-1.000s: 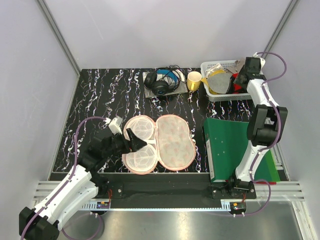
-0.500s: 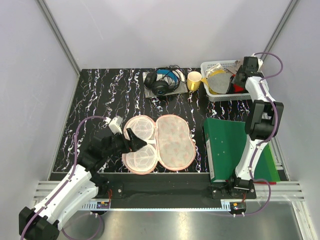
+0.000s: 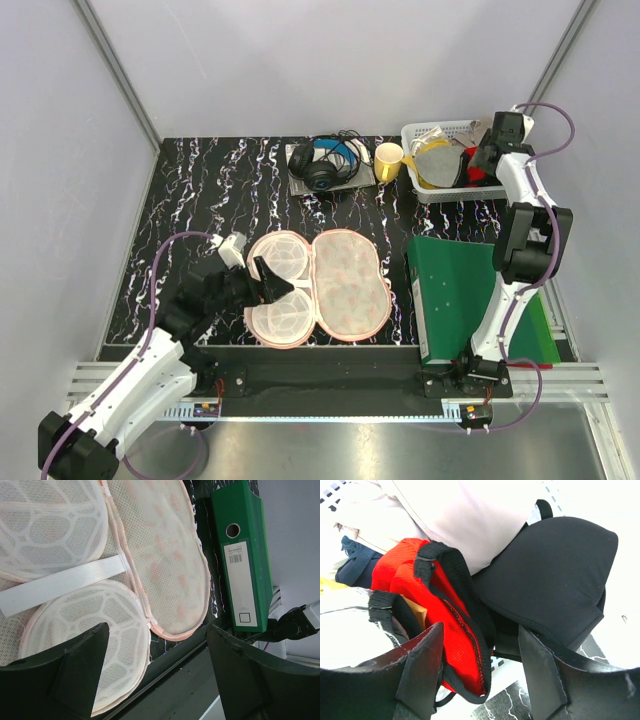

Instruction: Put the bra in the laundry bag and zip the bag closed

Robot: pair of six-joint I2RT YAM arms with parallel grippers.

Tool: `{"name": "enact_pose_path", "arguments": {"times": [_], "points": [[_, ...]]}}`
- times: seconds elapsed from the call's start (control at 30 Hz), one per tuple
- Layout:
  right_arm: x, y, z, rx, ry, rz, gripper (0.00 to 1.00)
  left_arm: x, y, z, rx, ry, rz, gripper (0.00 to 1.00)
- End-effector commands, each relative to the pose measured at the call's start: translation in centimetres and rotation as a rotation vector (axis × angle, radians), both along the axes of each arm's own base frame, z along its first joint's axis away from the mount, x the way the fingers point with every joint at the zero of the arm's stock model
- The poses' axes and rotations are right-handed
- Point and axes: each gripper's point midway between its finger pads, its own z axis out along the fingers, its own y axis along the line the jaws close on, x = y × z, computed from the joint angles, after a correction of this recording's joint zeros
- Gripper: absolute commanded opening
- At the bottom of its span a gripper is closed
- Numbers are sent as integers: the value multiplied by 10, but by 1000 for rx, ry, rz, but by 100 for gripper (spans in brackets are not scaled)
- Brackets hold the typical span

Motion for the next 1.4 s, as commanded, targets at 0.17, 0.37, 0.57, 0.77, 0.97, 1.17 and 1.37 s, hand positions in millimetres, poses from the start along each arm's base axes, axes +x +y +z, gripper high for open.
{"name": "enact_pose_path", "arguments": {"times": [0.17,0.37,0.57,0.77,0.97,1.17,1.37], "points": [[10,12,10,127,-58,92,56,5,-6,30,-26,-75,-30,83],[30,21,30,161,-119,146,0,7,-7,34,-25,-78,-28,83],[47,9,122,104,-299,100,0,4,-7,39,-43,-69,-23,83],[47,8,252,25,-571,119,0,6,-5,46,-65,-77,8,85],[19,25,350,6,-773,184,0,9,-4,59,-69,-99,22,85],[-38,67,401,143,-853,260,0,11,4,69,-41,-123,58,87],[-106,142,376,433,-772,419,0,8,7,93,-75,-156,74,92]]}}
